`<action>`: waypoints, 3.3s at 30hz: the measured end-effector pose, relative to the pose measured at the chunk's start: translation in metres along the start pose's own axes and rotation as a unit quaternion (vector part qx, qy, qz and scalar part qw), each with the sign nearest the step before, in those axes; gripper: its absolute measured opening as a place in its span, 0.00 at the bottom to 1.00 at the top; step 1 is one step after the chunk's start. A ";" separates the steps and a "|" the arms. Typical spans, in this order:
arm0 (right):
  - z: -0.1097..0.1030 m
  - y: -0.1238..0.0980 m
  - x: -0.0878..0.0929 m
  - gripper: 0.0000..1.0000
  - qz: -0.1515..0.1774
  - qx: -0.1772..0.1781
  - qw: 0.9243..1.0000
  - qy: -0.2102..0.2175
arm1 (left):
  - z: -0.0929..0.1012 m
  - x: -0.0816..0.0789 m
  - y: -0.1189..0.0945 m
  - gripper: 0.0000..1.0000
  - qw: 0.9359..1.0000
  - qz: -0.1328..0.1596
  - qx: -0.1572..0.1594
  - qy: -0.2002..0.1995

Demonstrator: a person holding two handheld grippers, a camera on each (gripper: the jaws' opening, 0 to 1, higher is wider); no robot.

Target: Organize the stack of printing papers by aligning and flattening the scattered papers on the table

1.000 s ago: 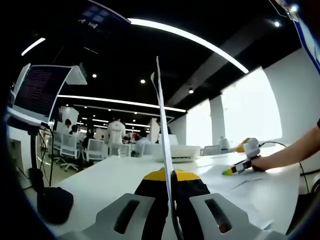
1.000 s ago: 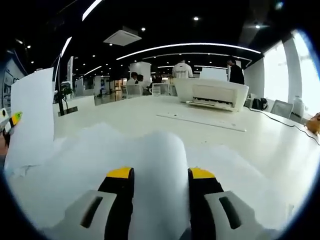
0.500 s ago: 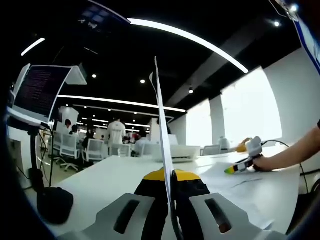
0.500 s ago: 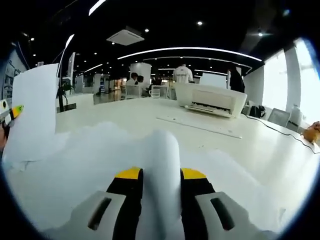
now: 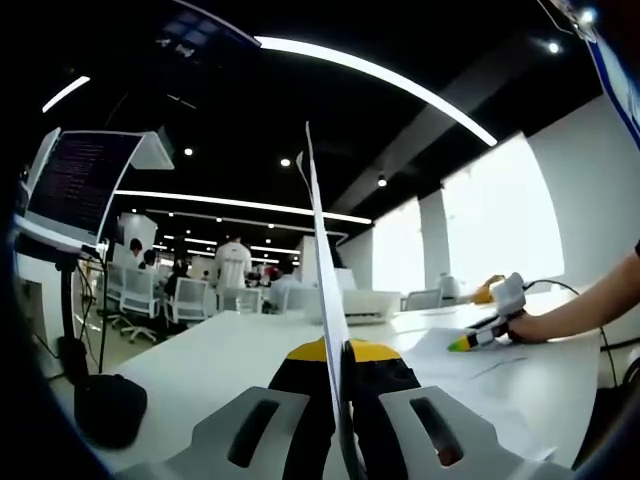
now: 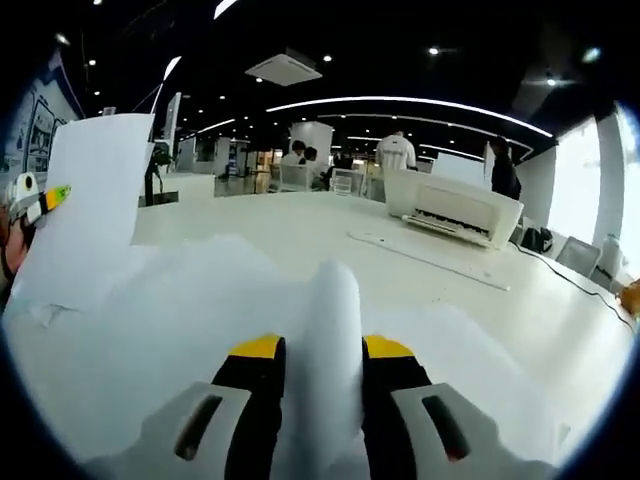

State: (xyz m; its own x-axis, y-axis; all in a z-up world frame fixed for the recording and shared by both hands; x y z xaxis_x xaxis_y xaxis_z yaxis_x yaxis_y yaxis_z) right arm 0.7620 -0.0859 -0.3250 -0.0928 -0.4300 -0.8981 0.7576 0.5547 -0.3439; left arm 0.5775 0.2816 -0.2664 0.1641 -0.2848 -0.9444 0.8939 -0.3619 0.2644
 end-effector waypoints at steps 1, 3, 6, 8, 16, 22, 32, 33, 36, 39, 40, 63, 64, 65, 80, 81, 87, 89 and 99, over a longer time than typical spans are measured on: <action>0.000 0.000 0.000 0.24 0.000 0.000 1.000 0.002 | 0.000 0.000 0.000 0.07 1.000 0.000 0.000 0.000; 0.001 0.000 0.001 0.24 -0.002 0.002 1.000 0.004 | 0.000 0.000 0.000 0.07 1.000 0.000 0.000 0.000; -0.001 0.000 0.000 0.24 -0.007 0.007 1.000 -0.004 | 0.000 0.000 0.000 0.07 1.000 0.000 0.000 0.000; -0.002 0.000 -0.001 0.23 -0.010 0.016 1.000 -0.013 | 0.000 0.000 0.000 0.07 1.000 0.000 0.000 0.000; -0.004 -0.003 -0.002 0.15 -0.018 0.011 1.000 0.002 | 0.000 0.000 0.000 0.07 1.000 0.001 0.000 0.002; -0.003 -0.004 0.000 0.14 -0.017 0.002 0.999 0.039 | 0.000 0.000 0.000 0.07 1.000 0.001 0.000 0.003; -0.005 -0.006 -0.003 0.15 0.011 -0.055 0.995 0.084 | 0.001 0.000 0.000 0.07 1.000 0.003 0.003 0.007; -0.006 -0.007 -0.004 0.14 0.017 -0.058 0.995 0.079 | 0.001 0.000 0.000 0.07 1.000 0.003 0.004 0.007; -0.006 -0.007 -0.005 0.12 0.021 -0.057 0.996 0.066 | 0.001 0.000 -0.001 0.07 1.000 0.003 0.003 0.006; -0.006 -0.006 -0.005 0.12 0.022 -0.058 0.996 0.067 | 0.001 0.000 0.000 0.07 1.000 0.002 0.003 0.007; -0.005 -0.008 -0.006 0.12 0.026 -0.060 0.995 0.070 | 0.001 0.000 0.000 0.07 1.000 0.002 0.003 0.008; 0.002 -0.032 -0.029 0.09 0.132 -0.045 0.982 0.130 | 0.000 0.001 0.000 0.07 1.000 -0.001 0.001 0.008; 0.001 -0.033 -0.029 0.09 0.133 -0.046 0.981 0.133 | 0.000 0.001 0.000 0.07 1.000 -0.001 0.001 0.008; 0.000 -0.035 -0.030 0.09 0.134 -0.047 0.980 0.136 | 0.000 0.001 0.000 0.07 1.000 -0.002 0.000 0.008; 0.004 -0.055 -0.063 0.09 0.194 -0.058 0.964 0.173 | 0.000 0.001 0.000 0.08 1.000 -0.003 -0.001 0.008; 0.004 -0.056 -0.065 0.09 0.196 -0.058 0.964 0.171 | 0.000 0.001 0.000 0.08 1.000 -0.002 -0.001 0.008; 0.008 -0.063 -0.076 0.09 0.205 -0.050 0.960 0.182 | 0.000 0.001 0.000 0.08 1.000 -0.003 -0.001 0.008; 0.008 -0.066 -0.080 0.09 0.208 -0.047 0.959 0.188 | 0.000 0.001 0.000 0.08 1.000 -0.004 -0.001 0.007; -0.001 -0.089 -0.111 0.09 0.254 -0.034 0.949 0.185 | -0.001 0.001 0.000 0.08 1.000 -0.006 -0.003 0.006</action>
State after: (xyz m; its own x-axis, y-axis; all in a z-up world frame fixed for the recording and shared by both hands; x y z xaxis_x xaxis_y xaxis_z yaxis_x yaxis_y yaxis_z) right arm 0.7041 -0.0865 -0.1946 0.0435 0.1777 -0.9831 0.7233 0.6732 0.1537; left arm 0.5781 0.2824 -0.2680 0.1589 -0.2700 -0.9496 0.8980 -0.3603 0.2527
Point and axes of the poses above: the point that each gripper's makers call its tool centre point, and the gripper's own axes: y roughly forward along the fingers, z roughly to its right, x roughly out of its underside, the point moved 6 cm from there along -y, roughly backward along the fingers, and after that the axes turned 10 degrees about -y, right-handed, at the moved point
